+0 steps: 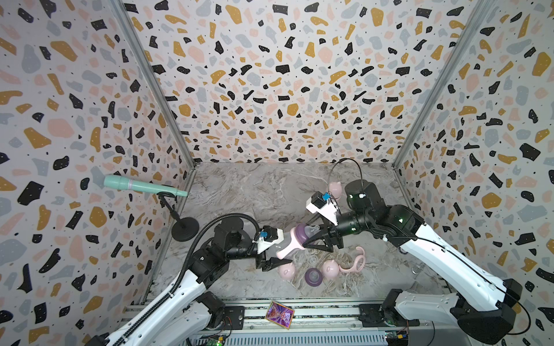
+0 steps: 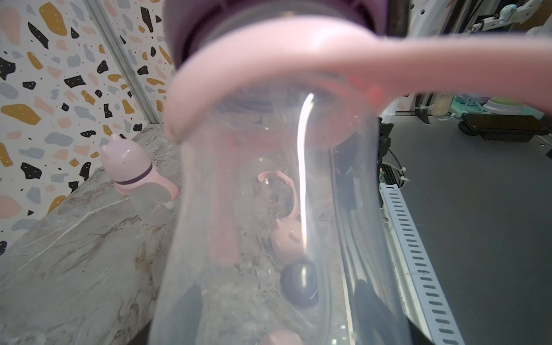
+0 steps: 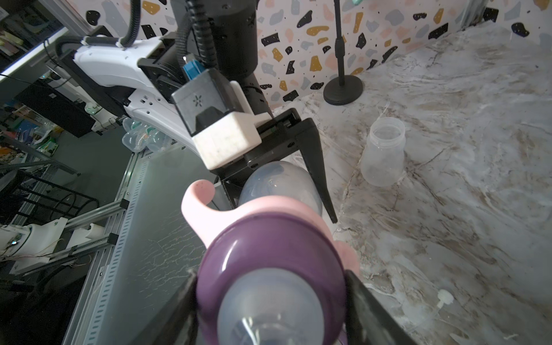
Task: Assemble the baby bottles
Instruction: Close the nipple on the baby bottle.
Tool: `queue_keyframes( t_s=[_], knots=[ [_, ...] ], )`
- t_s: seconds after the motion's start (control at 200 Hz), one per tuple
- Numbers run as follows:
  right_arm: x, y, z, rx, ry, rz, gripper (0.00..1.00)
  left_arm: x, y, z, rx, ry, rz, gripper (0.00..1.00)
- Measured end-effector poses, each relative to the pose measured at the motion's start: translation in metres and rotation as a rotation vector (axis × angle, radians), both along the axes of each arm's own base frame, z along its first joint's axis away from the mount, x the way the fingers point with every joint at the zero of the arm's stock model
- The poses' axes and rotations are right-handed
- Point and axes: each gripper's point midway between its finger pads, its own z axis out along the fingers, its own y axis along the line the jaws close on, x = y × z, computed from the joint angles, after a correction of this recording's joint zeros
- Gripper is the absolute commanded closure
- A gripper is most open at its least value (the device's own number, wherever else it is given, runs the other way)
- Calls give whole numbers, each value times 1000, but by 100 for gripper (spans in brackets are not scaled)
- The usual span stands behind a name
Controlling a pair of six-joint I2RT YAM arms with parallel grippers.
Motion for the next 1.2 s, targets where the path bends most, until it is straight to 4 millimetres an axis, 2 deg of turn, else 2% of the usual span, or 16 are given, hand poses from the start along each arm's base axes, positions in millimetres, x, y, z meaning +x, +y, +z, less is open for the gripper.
queue_keyframes(
  t_s=[0.145, 0.355, 0.811, 1.202],
  knots=[
    [-8, 2, 15, 65, -29, 58, 100, -8, -2, 16, -36, -16, -48, 86],
    [-14, 5, 23, 107, -80, 109, 100, -16, -2, 25, -61, -7, -96, 87],
    [-15, 10, 30, 132, -163, 119, 100, -13, -3, 27, -60, 4, -82, 88],
    [1, 15, 22, 119, -268, 19, 100, -7, -3, 20, -39, 105, -31, 91]
  ],
)
